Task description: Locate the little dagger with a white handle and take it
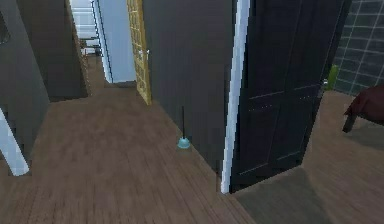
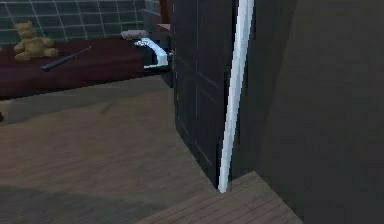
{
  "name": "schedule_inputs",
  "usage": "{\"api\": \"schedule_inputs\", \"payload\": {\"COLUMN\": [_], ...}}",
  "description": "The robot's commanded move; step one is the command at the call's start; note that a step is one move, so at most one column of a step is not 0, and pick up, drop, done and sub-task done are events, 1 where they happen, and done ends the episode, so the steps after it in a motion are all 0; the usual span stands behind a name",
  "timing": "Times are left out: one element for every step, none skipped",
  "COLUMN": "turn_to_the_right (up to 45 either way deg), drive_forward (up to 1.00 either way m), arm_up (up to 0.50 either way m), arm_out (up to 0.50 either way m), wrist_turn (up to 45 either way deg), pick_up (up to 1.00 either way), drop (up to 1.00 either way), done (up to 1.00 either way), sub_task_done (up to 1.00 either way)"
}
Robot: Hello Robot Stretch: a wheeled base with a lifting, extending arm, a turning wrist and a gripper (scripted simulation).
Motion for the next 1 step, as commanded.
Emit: {"api": "schedule_inputs", "payload": {"turn_to_the_right": [-18.0], "drive_forward": [0.00], "arm_up": [0.00], "arm_out": [0.00], "wrist_turn": [0.0], "pick_up": [0.00], "drop": [0.00], "done": [0.00], "sub_task_done": [0.00]}}
